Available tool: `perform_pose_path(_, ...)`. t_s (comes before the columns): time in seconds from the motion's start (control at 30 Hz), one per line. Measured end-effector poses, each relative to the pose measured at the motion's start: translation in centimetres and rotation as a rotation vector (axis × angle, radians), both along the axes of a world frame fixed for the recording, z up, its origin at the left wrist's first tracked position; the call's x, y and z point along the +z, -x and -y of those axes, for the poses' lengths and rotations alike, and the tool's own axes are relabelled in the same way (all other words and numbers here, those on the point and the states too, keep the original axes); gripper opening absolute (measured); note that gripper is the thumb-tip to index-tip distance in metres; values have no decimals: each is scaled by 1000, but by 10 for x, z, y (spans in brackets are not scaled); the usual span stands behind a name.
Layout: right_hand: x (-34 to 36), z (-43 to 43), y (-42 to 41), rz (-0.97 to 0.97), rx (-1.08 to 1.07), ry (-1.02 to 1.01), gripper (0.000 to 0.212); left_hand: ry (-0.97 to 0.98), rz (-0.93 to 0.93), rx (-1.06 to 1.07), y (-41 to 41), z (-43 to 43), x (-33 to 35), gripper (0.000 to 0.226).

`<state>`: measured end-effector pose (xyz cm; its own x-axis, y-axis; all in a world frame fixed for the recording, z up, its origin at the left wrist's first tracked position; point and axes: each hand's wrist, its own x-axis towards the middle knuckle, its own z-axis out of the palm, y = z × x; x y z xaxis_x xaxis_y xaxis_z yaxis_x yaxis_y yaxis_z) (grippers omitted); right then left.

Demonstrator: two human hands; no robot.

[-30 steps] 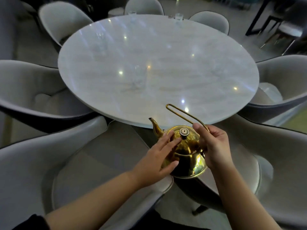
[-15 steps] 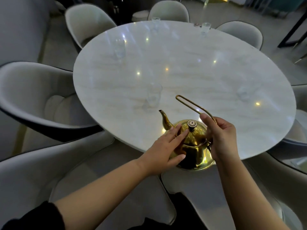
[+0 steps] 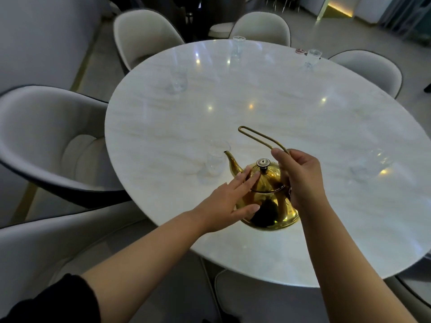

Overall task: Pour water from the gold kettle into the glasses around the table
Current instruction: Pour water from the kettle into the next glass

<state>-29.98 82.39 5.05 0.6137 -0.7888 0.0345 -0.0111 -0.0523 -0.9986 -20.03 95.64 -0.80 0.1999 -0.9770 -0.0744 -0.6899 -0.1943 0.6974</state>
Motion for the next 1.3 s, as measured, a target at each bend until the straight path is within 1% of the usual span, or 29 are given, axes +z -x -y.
perform_pose_path(0.07, 2, 9, -8, -15, 41, 15, 30, 3, -36, 20, -4, 7, -1, 67)
perform_pose_path(0.17, 5, 22, -21, -49, 96, 53, 34, 1, -81, 53, -8, 16, -3, 67)
perform_pose_path(0.33, 8, 40, -38, -127, 175, 137, 49, -3, -83, 80, -13, 29, -5, 66)
perform_pose_path(0.47, 12, 50, -48, -195, 226, 184, 40, -6, -145, 88, -18, 35, -7, 65)
perform_pose_path(0.57, 14, 54, -55, -232, 240, 218, 47, -7, -144, 101, -19, 38, -7, 64)
perform_pose_path(0.73, 20, 57, -64, -302, 253, 261, 35, -17, -158, 112, -19, 41, -1, 64)
perform_pose_path(0.8, 22, 59, -67, -315, 261, 264, 33, -20, -165, 121, -19, 42, 0, 63)
perform_pose_path(0.97, 25, 57, -72, -348, 276, 313, 34, 8, -208, 139, -19, 42, 0, 61)
perform_pose_path(1.17, 26, 58, -75, -378, 283, 341, 39, 16, -209, 144, -19, 44, -1, 61)
perform_pose_path(1.3, 28, 60, -78, -397, 288, 358, 37, 26, -210, 145, -18, 46, -1, 62)
